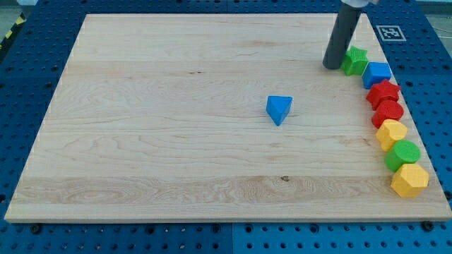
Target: Place the green star above the blue cube
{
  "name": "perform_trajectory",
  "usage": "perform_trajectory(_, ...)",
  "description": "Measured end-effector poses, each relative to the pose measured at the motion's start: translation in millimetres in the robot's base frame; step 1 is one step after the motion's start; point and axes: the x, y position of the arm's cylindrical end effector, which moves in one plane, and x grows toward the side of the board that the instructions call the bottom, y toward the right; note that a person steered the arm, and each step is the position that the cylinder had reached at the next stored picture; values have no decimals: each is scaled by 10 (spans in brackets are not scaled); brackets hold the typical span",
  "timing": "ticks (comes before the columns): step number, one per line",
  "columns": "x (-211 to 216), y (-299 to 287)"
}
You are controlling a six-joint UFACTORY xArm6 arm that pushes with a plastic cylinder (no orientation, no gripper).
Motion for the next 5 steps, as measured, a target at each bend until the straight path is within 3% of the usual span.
perform_trajectory(1, 32, 102)
perform_trajectory(2, -253, 238)
perform_trajectory(5, -198, 351)
